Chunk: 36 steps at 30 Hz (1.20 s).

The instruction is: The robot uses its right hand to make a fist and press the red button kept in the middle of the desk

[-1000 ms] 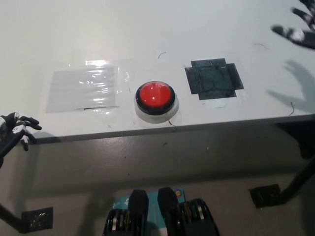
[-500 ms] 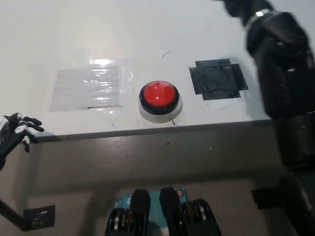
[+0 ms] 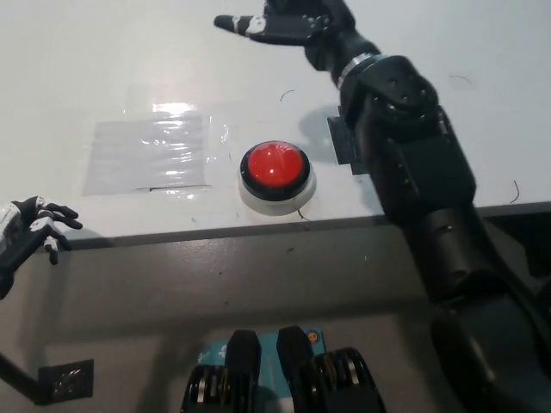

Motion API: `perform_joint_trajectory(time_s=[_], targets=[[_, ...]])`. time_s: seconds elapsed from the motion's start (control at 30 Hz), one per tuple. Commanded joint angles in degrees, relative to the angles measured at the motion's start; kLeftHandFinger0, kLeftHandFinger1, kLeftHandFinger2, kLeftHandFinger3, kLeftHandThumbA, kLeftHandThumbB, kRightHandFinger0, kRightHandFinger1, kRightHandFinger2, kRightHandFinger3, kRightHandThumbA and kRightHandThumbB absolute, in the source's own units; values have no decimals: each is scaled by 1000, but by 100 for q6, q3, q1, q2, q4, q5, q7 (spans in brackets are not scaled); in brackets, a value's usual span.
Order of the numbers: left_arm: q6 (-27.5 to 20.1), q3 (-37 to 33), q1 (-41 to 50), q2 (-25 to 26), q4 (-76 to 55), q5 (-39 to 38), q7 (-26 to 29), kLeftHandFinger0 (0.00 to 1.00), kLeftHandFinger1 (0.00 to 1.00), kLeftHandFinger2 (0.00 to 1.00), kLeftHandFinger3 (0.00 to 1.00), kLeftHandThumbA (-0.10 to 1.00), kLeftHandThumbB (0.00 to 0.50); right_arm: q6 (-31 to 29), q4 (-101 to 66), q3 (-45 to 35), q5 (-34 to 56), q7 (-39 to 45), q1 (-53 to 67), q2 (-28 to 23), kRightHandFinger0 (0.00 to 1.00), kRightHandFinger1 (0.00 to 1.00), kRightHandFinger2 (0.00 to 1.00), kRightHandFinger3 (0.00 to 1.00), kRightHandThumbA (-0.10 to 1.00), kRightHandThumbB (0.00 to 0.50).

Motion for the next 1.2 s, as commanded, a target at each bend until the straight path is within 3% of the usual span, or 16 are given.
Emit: perform_joint_trajectory(time_s=[0.0,0.13,0.43,0.73,0.83,1.03,1.17], targets=[[111,16,-208,80,-235,-43,-30,247,343,458,610,539,0,-460,78,35,-50,109,-193,155,0,0,75,76,1000,496],[54,10,-239,87,-217,-54,-66,233,340,461,609,534,0,-726,333,42,-73,142,-4,253,0,0,186,205,1000,492],[71,20,-301,65,-185,-37,-40,248,350,467,596,532,0,-1077,783,37,-98,275,385,346,0,0,112,139,1000,500],[138,31,-342,65,-233,-46,-28,218,328,448,576,524,0,-1198,811,29,-77,453,799,250,0,0,119,139,1000,472],[9,2,-350,96,-163,-6,-72,226,333,456,594,522,0,-1093,773,-10,-69,391,945,234,0,0,130,149,1000,497],[162,31,-406,83,-202,-59,-51,210,325,444,577,500,0,-924,662,6,-110,269,1320,296,0,0,151,166,1000,445],[104,26,-427,97,-200,-60,-80,227,333,451,585,498,0,-1033,960,-60,-18,349,1498,339,0,0,124,132,1000,441]])
